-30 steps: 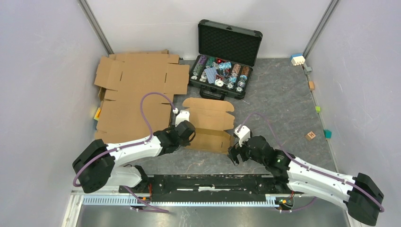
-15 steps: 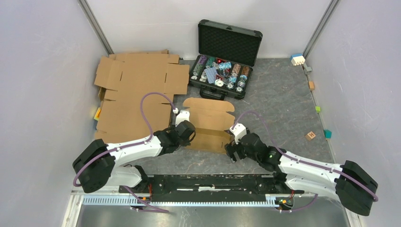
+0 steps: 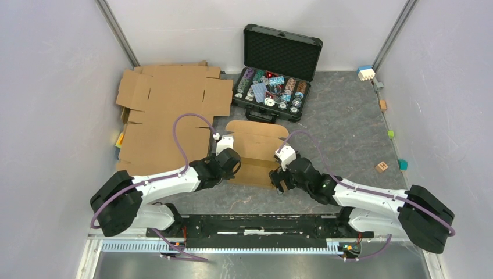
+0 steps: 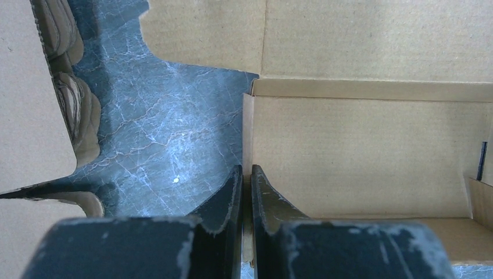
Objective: Fold the paper box
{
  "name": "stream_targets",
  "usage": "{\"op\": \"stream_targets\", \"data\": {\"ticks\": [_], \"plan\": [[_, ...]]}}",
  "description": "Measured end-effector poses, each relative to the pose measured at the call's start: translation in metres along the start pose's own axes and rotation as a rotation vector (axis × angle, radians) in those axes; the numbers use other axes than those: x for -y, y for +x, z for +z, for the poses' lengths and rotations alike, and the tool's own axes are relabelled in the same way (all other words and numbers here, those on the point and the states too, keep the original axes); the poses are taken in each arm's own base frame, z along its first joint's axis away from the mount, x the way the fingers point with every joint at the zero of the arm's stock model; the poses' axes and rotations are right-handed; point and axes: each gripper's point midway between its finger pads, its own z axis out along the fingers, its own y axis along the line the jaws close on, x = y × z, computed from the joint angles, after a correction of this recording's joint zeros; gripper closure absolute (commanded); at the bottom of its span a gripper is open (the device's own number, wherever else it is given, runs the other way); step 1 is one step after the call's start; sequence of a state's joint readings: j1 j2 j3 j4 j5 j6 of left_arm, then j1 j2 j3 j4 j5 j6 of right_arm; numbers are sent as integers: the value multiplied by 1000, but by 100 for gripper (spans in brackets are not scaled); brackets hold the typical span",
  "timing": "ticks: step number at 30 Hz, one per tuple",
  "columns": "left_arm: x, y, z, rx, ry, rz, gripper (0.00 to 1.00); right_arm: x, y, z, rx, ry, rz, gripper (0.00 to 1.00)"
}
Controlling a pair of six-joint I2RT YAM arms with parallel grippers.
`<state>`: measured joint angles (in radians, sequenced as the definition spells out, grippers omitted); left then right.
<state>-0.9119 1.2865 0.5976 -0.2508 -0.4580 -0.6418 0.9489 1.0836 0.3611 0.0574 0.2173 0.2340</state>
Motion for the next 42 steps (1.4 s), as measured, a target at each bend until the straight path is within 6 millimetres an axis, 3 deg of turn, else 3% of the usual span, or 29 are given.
{"op": "stream_targets", "data": {"ticks": [13, 16, 31, 42], "plan": [[8, 1, 0, -9, 36, -6, 90, -9, -18, -2, 4, -93, -249, 2], [8, 1, 0, -9, 37, -6, 89, -13, -21, -5, 9, -133, -269, 8], [8, 1, 0, -10, 38, -3, 89, -31, -15, -5, -87, -249, -140, 23], [7, 2, -1, -13, 34, -1, 89, -35, -22, 3, -63, -255, -95, 41]]}}
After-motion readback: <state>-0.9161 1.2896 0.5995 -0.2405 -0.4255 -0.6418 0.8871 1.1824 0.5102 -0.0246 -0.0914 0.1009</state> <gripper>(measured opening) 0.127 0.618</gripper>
